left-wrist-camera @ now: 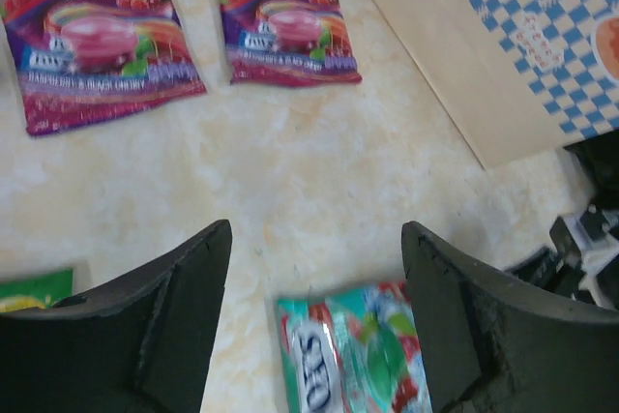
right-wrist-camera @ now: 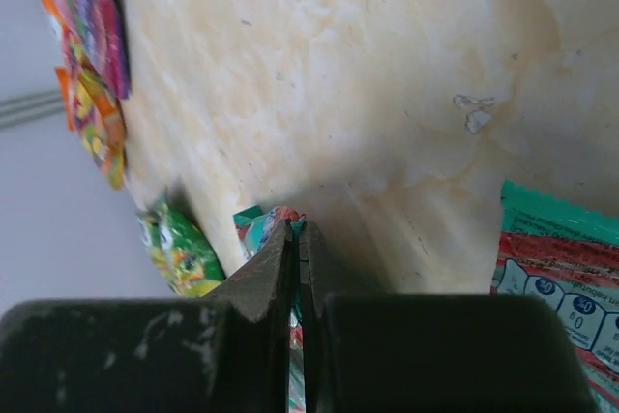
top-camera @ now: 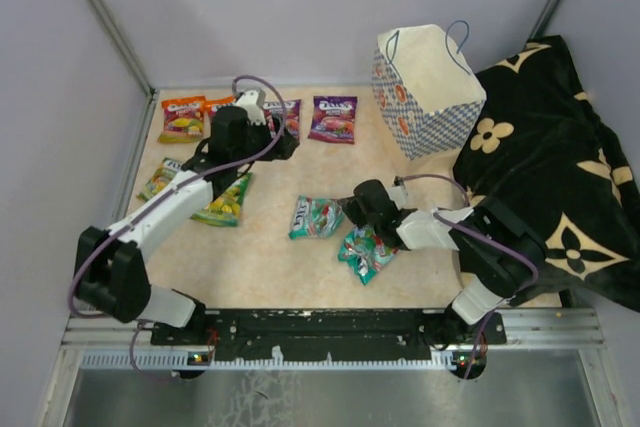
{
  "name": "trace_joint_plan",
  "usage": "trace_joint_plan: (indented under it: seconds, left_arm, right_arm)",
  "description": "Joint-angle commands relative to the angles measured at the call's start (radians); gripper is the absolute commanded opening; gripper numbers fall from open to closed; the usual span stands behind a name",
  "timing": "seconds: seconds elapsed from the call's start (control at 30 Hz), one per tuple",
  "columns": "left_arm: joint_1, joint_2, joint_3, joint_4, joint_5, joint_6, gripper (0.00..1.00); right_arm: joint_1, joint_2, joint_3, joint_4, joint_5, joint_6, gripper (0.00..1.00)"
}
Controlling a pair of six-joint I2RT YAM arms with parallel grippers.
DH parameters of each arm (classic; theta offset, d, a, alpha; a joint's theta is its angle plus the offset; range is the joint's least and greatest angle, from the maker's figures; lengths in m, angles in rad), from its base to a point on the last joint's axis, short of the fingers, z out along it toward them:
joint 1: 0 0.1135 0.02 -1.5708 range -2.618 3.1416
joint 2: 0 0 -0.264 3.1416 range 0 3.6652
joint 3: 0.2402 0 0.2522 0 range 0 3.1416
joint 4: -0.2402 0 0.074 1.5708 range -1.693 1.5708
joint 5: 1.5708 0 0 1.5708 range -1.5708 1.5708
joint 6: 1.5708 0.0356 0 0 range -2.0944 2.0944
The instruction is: Take the snacks out of the paper bag
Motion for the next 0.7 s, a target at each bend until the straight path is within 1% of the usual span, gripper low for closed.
trace_joint_plan:
  seconds: [0.0, 0.07, 0.17, 0.23, 0.27, 0.3, 0.33, 0.4, 0.43, 0.5, 0.53, 0.63, 0.67]
  left_arm:
    - [0.003, -0.12, -0.181, -0.093, 0.042, -0.013, 0.79]
    - [-0.001, -0.155, -0.278, -0.062, 0.093, -0.064, 0.8]
    - [-0.026, -0.191, -0.416, 0.055, 0.148, -0.149, 0.79]
    - [-0.082, -0.196, -0.449, 0.122, 0.15, -0.192, 0.76]
    - [-0.116, -0.189, -0.438, 0.128, 0.13, -0.198, 0.73]
    - [-0.153, -0.18, -0.412, 0.115, 0.094, -0.194, 0.68]
    - [-0.19, -0.165, -0.376, 0.092, 0.057, -0.19, 0.6]
    - [-0.236, -0.149, -0.306, 0.09, 0.016, -0.199, 0.32]
    - [-0.246, -0.149, -0.297, 0.119, 0.014, -0.213, 0.2]
    - [-0.249, -0.151, -0.311, 0.231, 0.043, -0.251, 0.03]
    - [-0.249, -0.147, -0.332, 0.298, 0.053, -0.267, 0.0]
    - [-0.247, -0.104, -0.397, 0.501, 0.07, -0.319, 0.0]
    - [-0.244, -0.071, -0.404, 0.533, 0.079, -0.332, 0.0]
  right_arm:
    - [0.015, -0.045, 0.056, 0.015, 0.23, 0.125, 0.0]
    - [0.016, -0.034, 0.066, 0.01, 0.239, 0.121, 0.0]
    - [0.016, -0.011, 0.061, 0.018, 0.223, 0.112, 0.0]
    - [0.024, 0.004, 0.047, 0.026, 0.218, 0.111, 0.0]
    - [0.028, 0.01, 0.037, 0.029, 0.219, 0.111, 0.0]
    - [0.032, 0.016, 0.028, 0.033, 0.222, 0.109, 0.0]
    - [0.036, 0.018, 0.019, 0.033, 0.226, 0.106, 0.0]
    - [0.045, 0.017, 0.002, 0.031, 0.235, 0.1, 0.0]
    - [0.047, 0.016, -0.009, 0.029, 0.238, 0.098, 0.0]
    - [0.048, 0.008, -0.033, 0.036, 0.246, 0.083, 0.0]
    - [0.049, 0.004, -0.046, 0.042, 0.248, 0.072, 0.0]
    - [0.048, -0.009, -0.073, 0.066, 0.248, 0.004, 0.0]
    - [0.047, -0.016, -0.078, 0.07, 0.242, -0.025, 0.0]
